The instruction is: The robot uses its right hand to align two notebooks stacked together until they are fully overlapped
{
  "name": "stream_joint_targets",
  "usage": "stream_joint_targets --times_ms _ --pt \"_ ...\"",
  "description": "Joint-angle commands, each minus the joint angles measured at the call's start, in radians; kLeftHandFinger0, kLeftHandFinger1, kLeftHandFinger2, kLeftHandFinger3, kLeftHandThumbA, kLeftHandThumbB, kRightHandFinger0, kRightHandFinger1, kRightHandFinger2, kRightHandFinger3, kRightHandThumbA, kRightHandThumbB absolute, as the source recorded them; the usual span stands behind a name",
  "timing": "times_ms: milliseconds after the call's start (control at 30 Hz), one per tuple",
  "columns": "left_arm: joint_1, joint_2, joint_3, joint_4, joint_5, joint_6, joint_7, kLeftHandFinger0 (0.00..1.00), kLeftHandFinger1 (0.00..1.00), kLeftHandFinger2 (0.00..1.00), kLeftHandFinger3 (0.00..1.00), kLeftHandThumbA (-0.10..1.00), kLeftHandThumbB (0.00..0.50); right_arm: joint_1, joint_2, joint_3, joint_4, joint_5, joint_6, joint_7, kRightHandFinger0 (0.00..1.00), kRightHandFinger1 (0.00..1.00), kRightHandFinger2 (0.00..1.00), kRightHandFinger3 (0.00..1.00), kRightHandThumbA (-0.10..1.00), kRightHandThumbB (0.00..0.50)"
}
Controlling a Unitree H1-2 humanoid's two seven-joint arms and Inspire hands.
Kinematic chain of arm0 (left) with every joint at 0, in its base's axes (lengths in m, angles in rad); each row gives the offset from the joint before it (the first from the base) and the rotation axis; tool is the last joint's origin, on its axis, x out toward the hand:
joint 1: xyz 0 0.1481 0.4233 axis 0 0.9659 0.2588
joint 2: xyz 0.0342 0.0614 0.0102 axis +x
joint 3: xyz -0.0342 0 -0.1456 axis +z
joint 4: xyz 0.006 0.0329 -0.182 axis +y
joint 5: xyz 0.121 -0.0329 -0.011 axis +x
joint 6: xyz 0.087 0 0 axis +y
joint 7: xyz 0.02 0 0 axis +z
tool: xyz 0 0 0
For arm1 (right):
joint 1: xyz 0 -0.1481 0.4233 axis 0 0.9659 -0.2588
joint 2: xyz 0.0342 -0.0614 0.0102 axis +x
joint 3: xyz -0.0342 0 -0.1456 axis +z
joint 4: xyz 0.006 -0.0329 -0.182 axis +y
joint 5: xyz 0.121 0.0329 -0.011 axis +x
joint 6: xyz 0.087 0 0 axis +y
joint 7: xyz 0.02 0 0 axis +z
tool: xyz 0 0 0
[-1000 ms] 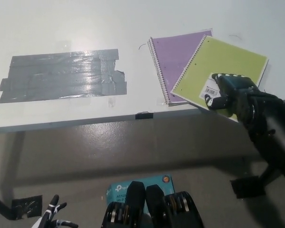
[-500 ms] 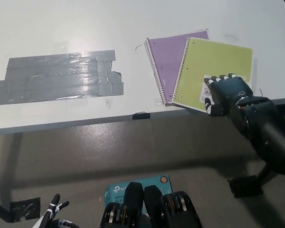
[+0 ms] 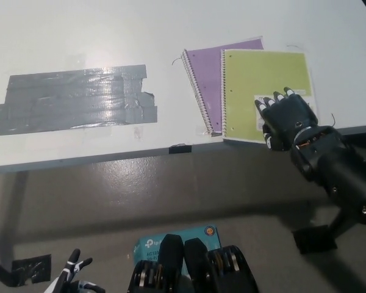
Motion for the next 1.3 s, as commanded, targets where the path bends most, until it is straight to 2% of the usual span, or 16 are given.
stream_joint_targets --times_ms 0,233,300,433,533,600,733,833,933,1200,1267 --pt "-0.001 0.011 -0.003 -0.03 -0.005 -0.028 -0.02 0.37 0.43 0.44 0.96 1.0 0.5 0.012 -0.027 0.032 0.046 -0.038 -0.096 0.007 1.0 1.0 1.0 1.0 1.0 0.5" --pt "-0.007 0.01 -0.007 -0.031 -0.002 -0.021 -0.02 0.36 0.43 0.45 0.94 1.0 0.5 -0.036 -0.026 0.017 0.075 -0.034 -0.159 -0.003 1.0 1.0 1.0 1.0 1.0 0.5" --pt "-0.011 0.005 -0.006 -0.029 -0.009 -0.01 -0.023 0.42 0.45 0.45 0.96 1.0 0.5 -0.052 -0.023 0.001 0.063 -0.009 -0.187 0.011 1.0 1.0 1.0 1.0 1.0 0.5" --pt "-0.009 0.004 -0.014 -0.028 0.008 -0.026 -0.019 0.37 0.43 0.43 0.94 1.0 0.5 -0.072 -0.008 -0.019 0.093 0.012 -0.243 -0.021 1.0 1.0 1.0 1.0 1.0 0.5" --pt "-0.012 0.006 -0.017 -0.032 0.01 -0.023 -0.022 0.37 0.44 0.44 0.95 1.0 0.5 -0.082 -0.004 -0.03 0.105 0.016 -0.266 -0.026 1.0 1.0 1.0 1.0 1.0 0.5" --pt "-0.015 0.005 -0.014 -0.034 0.0 -0.012 -0.028 0.41 0.44 0.44 0.97 1.0 0.5 -0.092 -0.004 -0.03 0.114 0.007 -0.295 -0.06 1.0 1.0 1.0 1.0 1.0 0.5" --pt "-0.02 -0.001 -0.01 -0.044 -0.006 0.011 -0.026 0.36 0.42 0.44 1.0 1.0 0.5 -0.105 0.0 -0.04 0.127 0.005 -0.311 -0.074 1.0 1.0 1.0 1.0 1.0 0.5" --pt "-0.022 -0.001 -0.012 -0.044 -0.003 0.014 -0.027 0.3 0.42 0.45 0.98 1.0 0.5 -0.115 0.011 -0.045 0.142 0.002 -0.32 -0.078 1.0 1.0 1.0 1.0 1.0 0.5" --pt "-0.02 -0.001 -0.011 -0.042 -0.004 0.006 -0.03 0.34 0.45 0.48 0.98 1.0 0.5 -0.121 0.018 -0.04 0.134 -0.01 -0.307 -0.052 1.0 1.0 1.0 1.0 1.0 0.5" --pt "-0.02 -0.006 -0.022 -0.048 0.005 0.003 -0.029 0.29 0.43 0.47 0.99 1.0 0.5 -0.116 0.043 -0.034 0.13 -0.028 -0.298 -0.046 1.0 1.0 1.0 1.0 1.0 0.5" --pt "-0.023 -0.008 -0.023 -0.042 0.003 0.007 -0.028 0.34 0.43 0.45 0.97 1.0 0.5 -0.116 0.056 -0.028 0.139 -0.035 -0.298 -0.054 1.0 1.0 1.0 1.0 1.0 0.5"
